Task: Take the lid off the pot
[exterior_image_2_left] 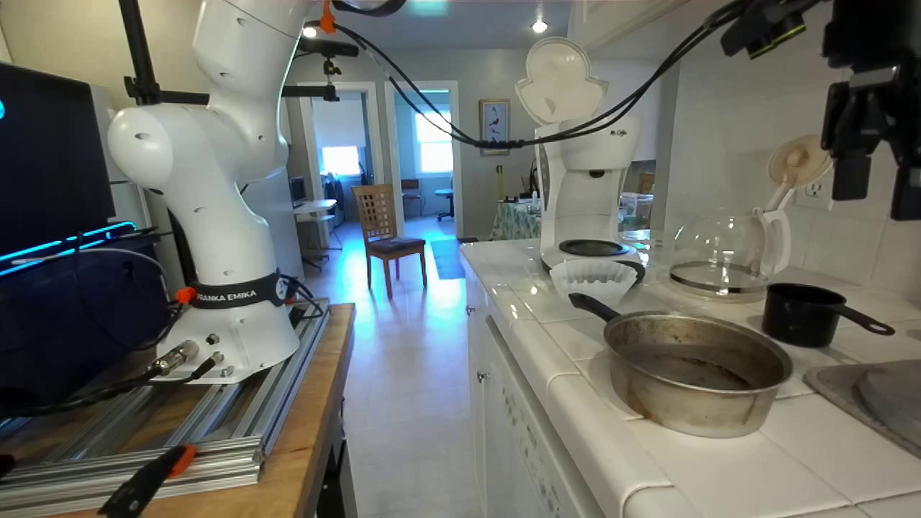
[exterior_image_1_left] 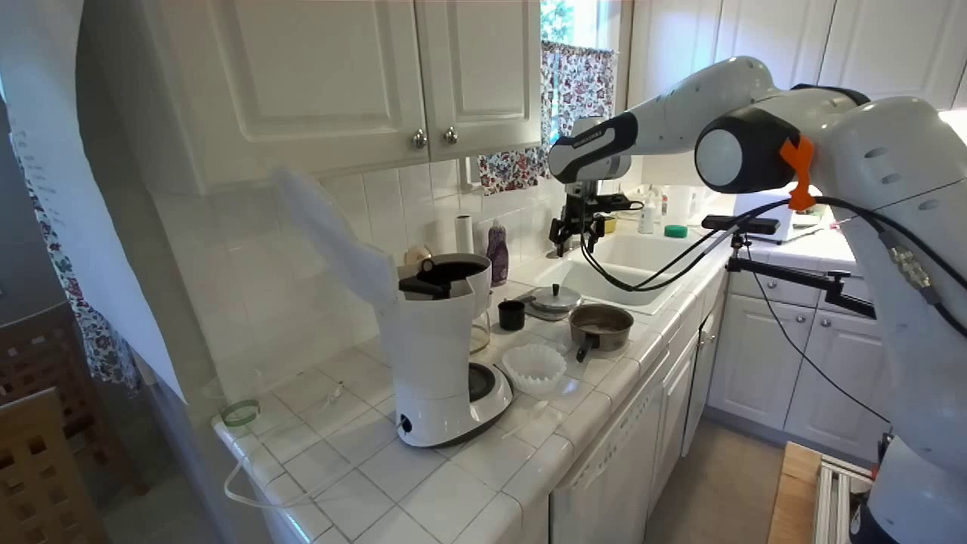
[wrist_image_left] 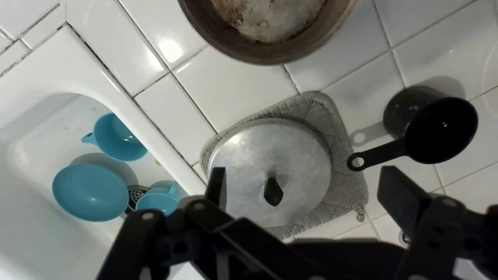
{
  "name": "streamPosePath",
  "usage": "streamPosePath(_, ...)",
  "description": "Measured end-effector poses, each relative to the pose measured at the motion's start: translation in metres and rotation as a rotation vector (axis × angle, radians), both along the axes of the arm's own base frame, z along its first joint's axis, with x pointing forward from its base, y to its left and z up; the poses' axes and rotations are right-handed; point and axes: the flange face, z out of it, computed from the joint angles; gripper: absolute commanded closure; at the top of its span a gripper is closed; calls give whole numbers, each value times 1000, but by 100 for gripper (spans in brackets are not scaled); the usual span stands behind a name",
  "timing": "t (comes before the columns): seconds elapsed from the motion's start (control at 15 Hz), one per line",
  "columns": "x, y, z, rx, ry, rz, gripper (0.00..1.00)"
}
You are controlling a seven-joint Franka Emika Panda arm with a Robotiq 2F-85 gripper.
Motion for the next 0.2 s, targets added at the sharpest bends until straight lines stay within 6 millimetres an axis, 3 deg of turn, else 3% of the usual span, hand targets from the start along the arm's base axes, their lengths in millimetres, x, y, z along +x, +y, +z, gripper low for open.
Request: streamPosePath(0.2, -4, 2, 1, 5, 3, 0, 0)
